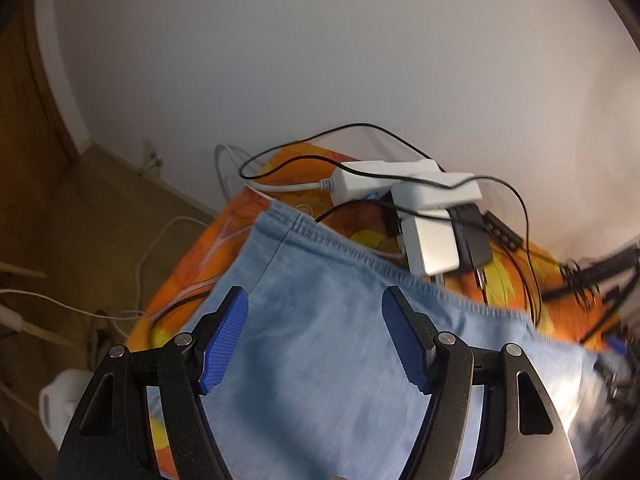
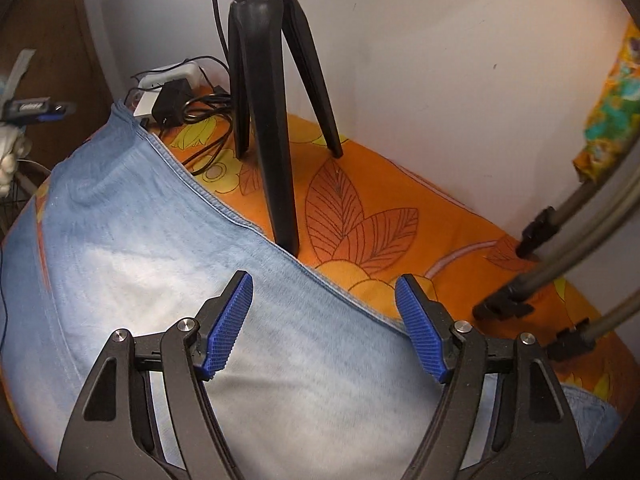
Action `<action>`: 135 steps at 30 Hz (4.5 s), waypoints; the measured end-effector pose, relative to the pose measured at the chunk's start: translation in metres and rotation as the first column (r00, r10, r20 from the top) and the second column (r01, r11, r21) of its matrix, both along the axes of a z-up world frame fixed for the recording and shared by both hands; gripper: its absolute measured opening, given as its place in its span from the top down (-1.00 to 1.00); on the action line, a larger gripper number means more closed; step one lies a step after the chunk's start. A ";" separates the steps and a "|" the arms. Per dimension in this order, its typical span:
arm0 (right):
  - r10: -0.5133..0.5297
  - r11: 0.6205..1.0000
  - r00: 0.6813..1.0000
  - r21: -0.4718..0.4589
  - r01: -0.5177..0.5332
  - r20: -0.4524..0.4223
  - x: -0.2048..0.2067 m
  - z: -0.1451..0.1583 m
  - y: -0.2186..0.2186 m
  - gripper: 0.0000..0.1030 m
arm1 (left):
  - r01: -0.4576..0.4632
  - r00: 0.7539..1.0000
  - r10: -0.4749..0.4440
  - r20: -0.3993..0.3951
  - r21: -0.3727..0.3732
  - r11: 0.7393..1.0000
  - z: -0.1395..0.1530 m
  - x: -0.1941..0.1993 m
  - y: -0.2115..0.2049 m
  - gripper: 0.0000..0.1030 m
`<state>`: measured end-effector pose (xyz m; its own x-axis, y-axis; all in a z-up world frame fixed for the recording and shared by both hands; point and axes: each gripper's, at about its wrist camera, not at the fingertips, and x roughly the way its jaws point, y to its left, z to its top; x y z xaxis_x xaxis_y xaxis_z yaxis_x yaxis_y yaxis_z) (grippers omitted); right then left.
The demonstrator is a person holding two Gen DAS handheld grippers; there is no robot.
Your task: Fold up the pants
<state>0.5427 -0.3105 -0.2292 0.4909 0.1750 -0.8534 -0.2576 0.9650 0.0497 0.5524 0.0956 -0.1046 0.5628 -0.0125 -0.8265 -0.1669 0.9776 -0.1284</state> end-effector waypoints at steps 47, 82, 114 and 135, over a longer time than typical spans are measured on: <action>0.044 0.998 0.999 -0.051 -0.044 -0.002 -0.013 -0.007 0.010 0.82 | -0.145 0.973 0.174 0.151 -0.187 0.972 -0.005 0.006 0.031 0.81; 0.188 0.973 0.981 -0.147 -0.180 0.043 -0.299 0.170 0.097 0.86 | -0.072 0.950 0.166 0.264 -0.332 0.940 0.042 -0.302 0.096 0.82; 0.477 0.876 0.879 0.084 -0.474 -0.007 -0.246 0.170 0.271 -0.03 | -0.134 0.983 0.167 0.073 -0.329 0.935 -0.053 -0.400 0.125 0.42; 0.575 0.807 0.816 0.202 -0.555 -0.054 -0.048 0.054 0.514 -0.03 | -0.195 0.968 0.244 0.051 -0.454 0.869 -0.069 -0.386 0.131 0.41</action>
